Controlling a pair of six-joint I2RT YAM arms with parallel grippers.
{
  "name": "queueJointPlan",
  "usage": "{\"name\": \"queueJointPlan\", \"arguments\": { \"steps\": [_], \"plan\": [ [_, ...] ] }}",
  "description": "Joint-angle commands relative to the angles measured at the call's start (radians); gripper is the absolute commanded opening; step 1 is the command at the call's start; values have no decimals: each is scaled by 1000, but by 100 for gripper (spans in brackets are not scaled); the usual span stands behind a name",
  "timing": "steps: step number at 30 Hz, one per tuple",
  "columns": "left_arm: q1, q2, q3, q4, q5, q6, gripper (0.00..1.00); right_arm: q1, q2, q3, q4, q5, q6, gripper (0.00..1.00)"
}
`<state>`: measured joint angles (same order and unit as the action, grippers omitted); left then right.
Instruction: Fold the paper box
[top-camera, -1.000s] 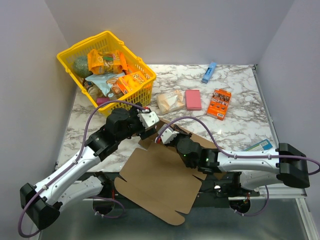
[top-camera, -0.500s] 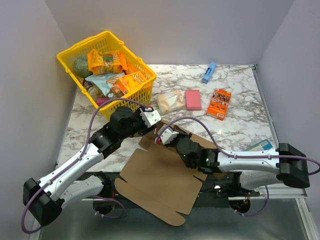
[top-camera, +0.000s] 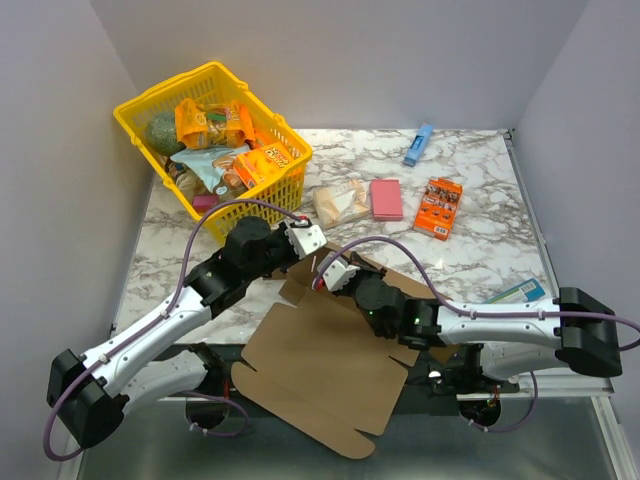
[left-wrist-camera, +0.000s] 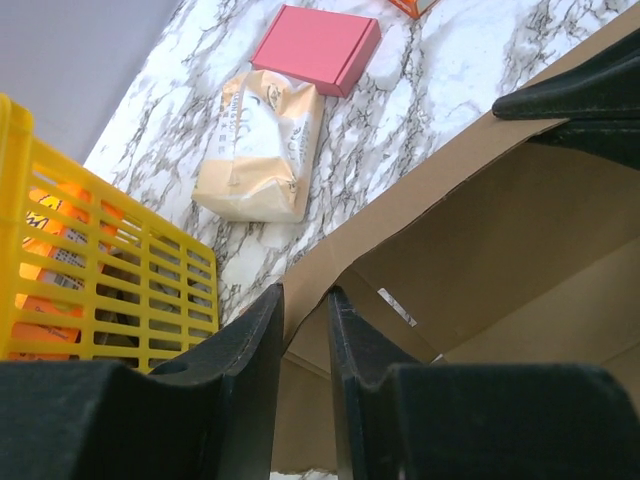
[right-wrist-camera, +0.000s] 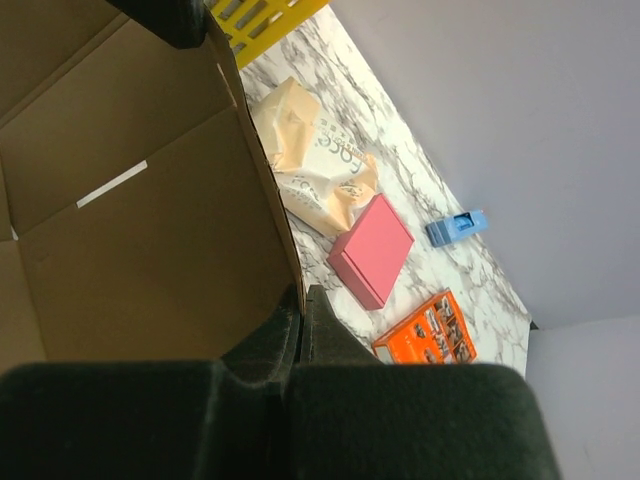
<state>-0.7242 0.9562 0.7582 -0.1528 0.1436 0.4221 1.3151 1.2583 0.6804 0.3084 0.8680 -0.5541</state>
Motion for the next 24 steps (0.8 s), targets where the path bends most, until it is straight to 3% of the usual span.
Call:
{"name": "queueJointPlan", "arguments": {
  "steps": [1,5,8,15,20,23,24],
  "plan": [
    [-30,-26,-49,-21,1,-6,30,1,-30,-10,58,0,22,3],
    [-61,-60,-86,-17,-18,0,20,1,-43,-19,69,0,14,21],
    [-78,-79,-106,-21,-42,0,15,1,-57,-27,77,8,6,27],
    [-98,-71,-115,-11,-71,-2,0,-1,-137,-38,37,62,46,66],
    [-100,-42,-103,6,-136,-52,0,3,-243,25,-199,83,195,75],
    [-101,-16,-99,22,-190,-126,0,4,-309,105,-486,19,426,77],
    [-103,-13,-100,28,-194,-144,0,6,-325,182,-567,-16,595,77]
  ]
}}
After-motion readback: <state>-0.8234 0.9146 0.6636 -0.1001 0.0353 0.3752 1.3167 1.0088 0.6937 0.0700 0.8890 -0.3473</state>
